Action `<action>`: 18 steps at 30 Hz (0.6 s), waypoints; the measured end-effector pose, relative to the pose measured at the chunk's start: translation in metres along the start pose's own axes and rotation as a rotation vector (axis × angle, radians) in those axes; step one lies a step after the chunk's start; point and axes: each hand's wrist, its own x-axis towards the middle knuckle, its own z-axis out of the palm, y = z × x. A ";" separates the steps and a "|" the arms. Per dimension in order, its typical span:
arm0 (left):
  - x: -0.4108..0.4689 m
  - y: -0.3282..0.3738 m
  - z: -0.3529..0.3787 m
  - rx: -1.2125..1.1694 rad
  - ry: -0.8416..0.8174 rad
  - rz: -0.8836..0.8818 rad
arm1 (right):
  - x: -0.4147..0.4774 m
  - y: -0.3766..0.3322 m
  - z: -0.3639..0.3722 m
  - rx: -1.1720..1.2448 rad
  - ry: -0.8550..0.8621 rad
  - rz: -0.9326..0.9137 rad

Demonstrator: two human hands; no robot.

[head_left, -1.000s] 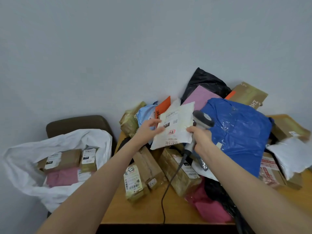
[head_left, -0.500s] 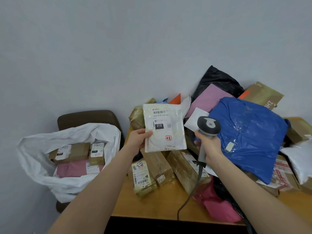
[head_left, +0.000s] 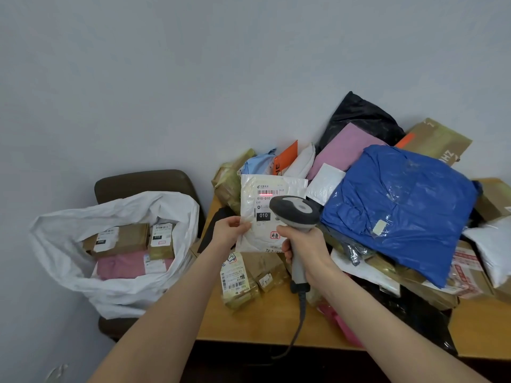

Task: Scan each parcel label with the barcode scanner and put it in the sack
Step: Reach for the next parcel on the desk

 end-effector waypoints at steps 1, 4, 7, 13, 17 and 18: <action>-0.001 -0.001 0.000 0.002 -0.001 0.000 | 0.000 0.000 0.001 -0.006 -0.002 0.003; 0.001 -0.005 -0.002 0.011 0.010 -0.002 | -0.002 -0.001 0.003 -0.008 -0.004 0.013; 0.001 -0.008 -0.003 0.017 0.025 -0.005 | -0.003 -0.002 0.003 -0.001 -0.011 0.025; 0.001 -0.011 -0.005 0.032 0.053 -0.018 | -0.005 -0.003 0.003 -0.001 -0.015 0.034; 0.002 -0.012 -0.007 0.032 0.066 -0.026 | -0.005 -0.003 0.003 -0.013 -0.010 0.034; 0.003 -0.012 -0.008 0.034 0.069 -0.028 | -0.005 -0.003 0.003 -0.016 -0.010 0.034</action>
